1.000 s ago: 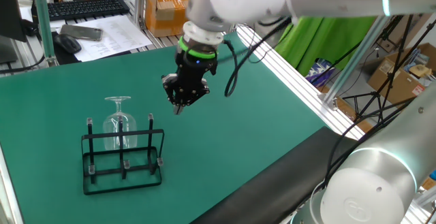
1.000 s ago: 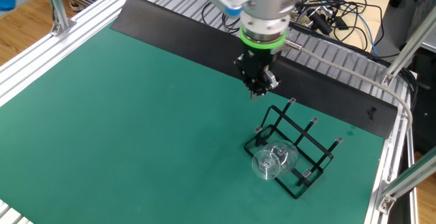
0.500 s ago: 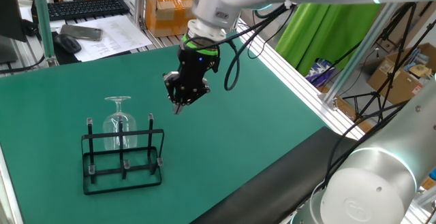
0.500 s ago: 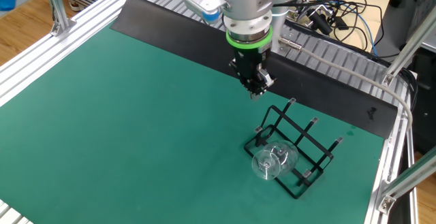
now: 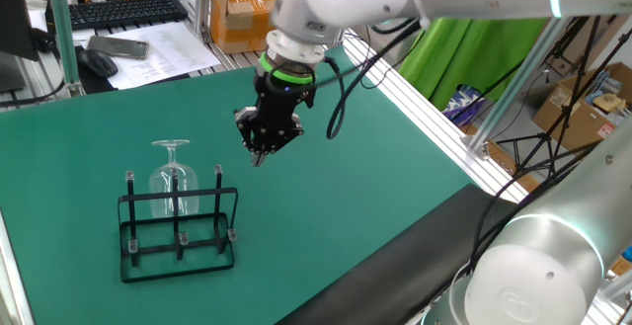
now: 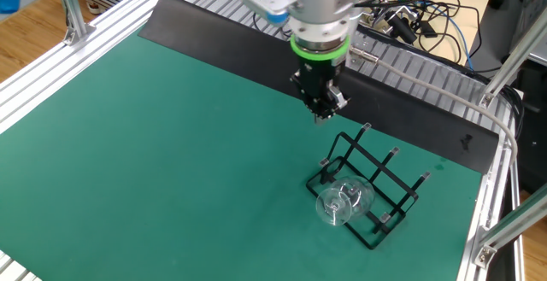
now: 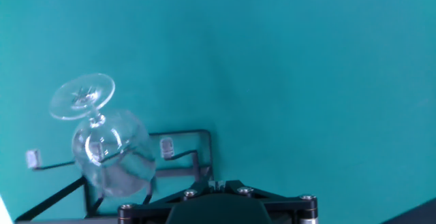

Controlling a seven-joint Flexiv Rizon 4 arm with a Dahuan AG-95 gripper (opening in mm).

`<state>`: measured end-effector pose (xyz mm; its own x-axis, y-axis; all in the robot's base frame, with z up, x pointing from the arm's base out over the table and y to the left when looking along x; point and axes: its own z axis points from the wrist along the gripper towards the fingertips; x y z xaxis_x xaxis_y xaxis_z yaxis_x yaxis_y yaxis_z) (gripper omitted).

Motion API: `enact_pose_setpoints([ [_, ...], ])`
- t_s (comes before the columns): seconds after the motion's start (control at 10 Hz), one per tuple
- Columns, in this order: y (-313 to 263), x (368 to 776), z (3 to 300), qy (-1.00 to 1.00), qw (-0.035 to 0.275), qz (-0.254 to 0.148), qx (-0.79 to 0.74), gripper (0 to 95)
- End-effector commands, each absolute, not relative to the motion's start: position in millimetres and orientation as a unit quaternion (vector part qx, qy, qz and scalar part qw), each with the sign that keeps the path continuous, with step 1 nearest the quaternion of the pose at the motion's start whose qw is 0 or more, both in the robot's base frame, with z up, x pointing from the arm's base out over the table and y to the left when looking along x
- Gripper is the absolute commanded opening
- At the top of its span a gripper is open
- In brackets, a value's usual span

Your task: Take the cup off the cup rack

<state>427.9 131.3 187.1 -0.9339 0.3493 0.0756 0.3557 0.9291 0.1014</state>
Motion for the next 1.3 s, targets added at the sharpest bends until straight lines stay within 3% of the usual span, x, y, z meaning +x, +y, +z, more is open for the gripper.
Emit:
enact_pose_setpoints([
  [0.1,130.6,428.1,187.5,-0.984,0.032,-0.033,-0.170,0.0],
  [0.8,132.3,430.0,189.2,-0.979,0.032,-0.033,-0.201,0.0],
  [0.9,133.2,430.1,189.9,-0.977,0.031,-0.033,-0.206,19.0],
  [1.3,154.3,434.8,195.0,-0.972,0.033,-0.037,-0.231,19.0],
])
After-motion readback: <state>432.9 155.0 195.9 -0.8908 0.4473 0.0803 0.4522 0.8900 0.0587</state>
